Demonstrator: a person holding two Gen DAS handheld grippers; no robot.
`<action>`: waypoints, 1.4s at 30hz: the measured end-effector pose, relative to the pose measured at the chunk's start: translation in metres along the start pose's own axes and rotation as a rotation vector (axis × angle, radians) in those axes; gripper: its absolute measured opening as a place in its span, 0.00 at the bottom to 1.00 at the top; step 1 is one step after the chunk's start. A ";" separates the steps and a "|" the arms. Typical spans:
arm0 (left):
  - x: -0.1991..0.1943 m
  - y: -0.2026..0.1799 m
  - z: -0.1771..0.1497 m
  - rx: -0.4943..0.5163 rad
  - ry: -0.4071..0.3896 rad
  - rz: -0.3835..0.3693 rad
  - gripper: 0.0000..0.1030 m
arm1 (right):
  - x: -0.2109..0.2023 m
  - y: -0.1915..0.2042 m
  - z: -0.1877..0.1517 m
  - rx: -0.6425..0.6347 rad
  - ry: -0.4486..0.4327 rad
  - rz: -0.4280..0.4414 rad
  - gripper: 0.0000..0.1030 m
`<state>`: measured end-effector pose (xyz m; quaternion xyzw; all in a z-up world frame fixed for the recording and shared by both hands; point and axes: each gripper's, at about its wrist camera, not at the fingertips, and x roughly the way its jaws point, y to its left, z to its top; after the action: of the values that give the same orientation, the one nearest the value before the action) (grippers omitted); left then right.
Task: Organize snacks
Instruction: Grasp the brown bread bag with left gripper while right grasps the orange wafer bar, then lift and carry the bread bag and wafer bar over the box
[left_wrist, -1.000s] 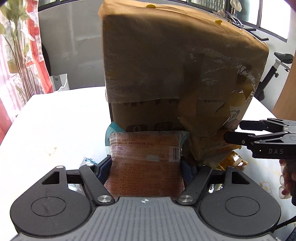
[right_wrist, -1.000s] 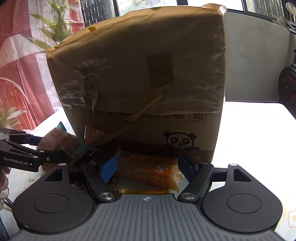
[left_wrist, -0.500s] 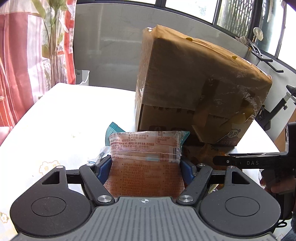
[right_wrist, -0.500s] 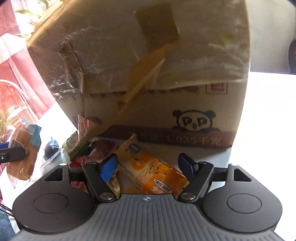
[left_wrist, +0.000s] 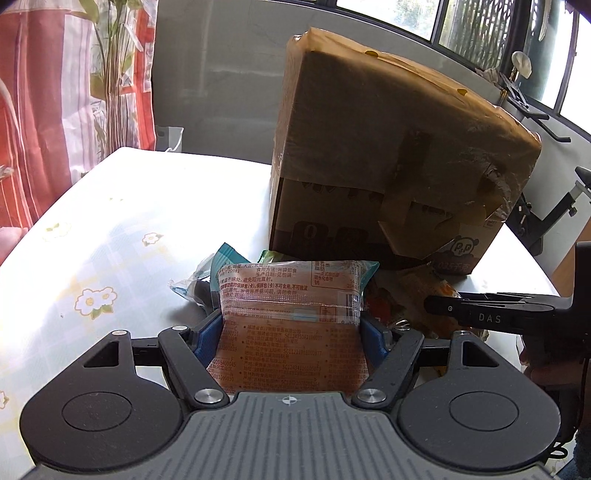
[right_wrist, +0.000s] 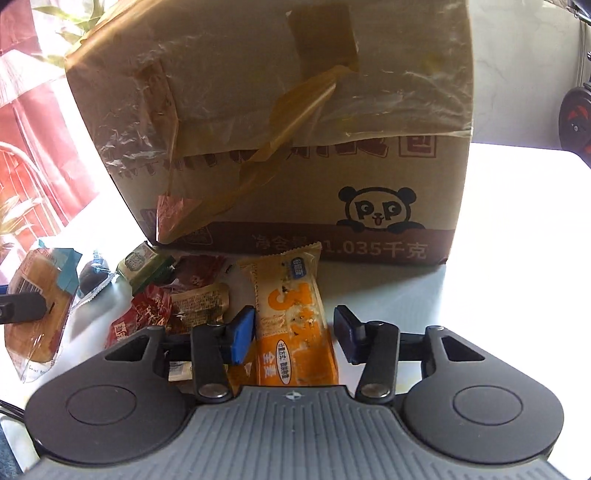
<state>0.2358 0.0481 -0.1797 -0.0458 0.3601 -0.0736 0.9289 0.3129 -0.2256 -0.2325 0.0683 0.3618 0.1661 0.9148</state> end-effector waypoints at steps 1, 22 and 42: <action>0.001 0.000 0.000 -0.001 0.002 0.002 0.75 | 0.001 0.001 0.000 -0.014 -0.003 0.002 0.41; 0.010 -0.004 -0.002 0.018 0.027 0.012 0.75 | -0.019 0.008 -0.036 -0.076 -0.111 -0.023 0.38; -0.065 -0.043 0.090 0.164 -0.316 -0.105 0.75 | -0.154 -0.008 0.028 -0.004 -0.432 0.046 0.37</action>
<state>0.2444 0.0196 -0.0641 0.0005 0.1996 -0.1430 0.9694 0.2287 -0.2876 -0.1150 0.1088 0.1552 0.1692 0.9672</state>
